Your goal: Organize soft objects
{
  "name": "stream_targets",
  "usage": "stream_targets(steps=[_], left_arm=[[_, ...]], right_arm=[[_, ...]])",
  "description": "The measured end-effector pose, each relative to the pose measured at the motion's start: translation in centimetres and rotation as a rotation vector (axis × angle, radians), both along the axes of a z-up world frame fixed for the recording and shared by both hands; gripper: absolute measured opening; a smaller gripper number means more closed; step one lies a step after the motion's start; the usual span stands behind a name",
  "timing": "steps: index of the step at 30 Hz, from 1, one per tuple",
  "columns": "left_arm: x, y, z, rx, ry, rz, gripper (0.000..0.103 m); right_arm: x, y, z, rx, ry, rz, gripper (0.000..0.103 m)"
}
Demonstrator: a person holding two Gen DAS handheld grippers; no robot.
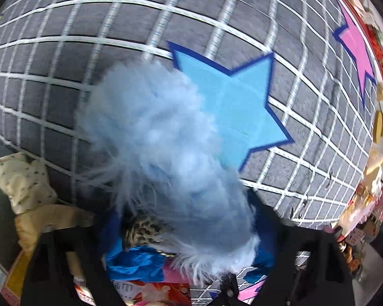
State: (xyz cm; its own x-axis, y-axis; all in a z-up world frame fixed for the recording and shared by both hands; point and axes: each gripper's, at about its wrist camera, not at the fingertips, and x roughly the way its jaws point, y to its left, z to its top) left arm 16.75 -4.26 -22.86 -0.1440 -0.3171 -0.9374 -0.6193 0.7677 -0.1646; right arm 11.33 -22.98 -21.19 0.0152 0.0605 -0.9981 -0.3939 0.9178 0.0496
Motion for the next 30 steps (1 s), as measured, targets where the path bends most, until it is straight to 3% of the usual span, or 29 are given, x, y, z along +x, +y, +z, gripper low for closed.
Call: stream_targets(steps=[1, 2, 3, 4, 7, 13, 18, 25, 30], left_arm=[[0.1, -0.5, -0.1, -0.008, -0.003, -0.014, 0.049], [0.1, -1.0, -0.1, -0.028, -0.015, -0.028, 0.039], [0.1, -1.4, 0.1, -0.034, -0.026, -0.040, 0.030], [0.2, -1.7, 0.4, -0.024, -0.036, -0.055, 0.024], [0.4, -2.8, 2.3, 0.025, -0.112, -0.129, 0.021], [-0.1, -5.2, 7.4, 0.157, -0.270, -0.334, 0.021], [-1.2, -5.6, 9.9, 0.054, -0.365, -0.340, 0.021], [-1.6, -3.1, 14.1, 0.104, -0.442, -0.390, 0.019], [-3.4, -4.4, 15.9, 0.151, -0.444, -0.508, 0.019]], right_arm=[[-0.2, 0.1, -0.2, 0.000, 0.004, -0.008, 0.072], [-0.2, 0.0, 0.2, -0.009, -0.014, -0.012, 0.060], [-0.3, -0.2, 0.4, -0.022, -0.029, -0.006, 0.027], [-0.3, -0.5, 0.7, -0.012, -0.023, 0.006, 0.017], [1.2, -2.4, 1.2, 0.045, 0.008, -0.032, 0.017], [1.7, -7.6, 4.9, 0.139, -0.029, -0.134, 0.017], [2.1, -11.1, 6.9, 0.200, -0.031, -0.220, 0.017], [0.7, -10.8, 9.8, 0.239, -0.047, -0.243, 0.017], [-0.4, -10.8, 11.5, 0.226, -0.070, -0.234, 0.017]])
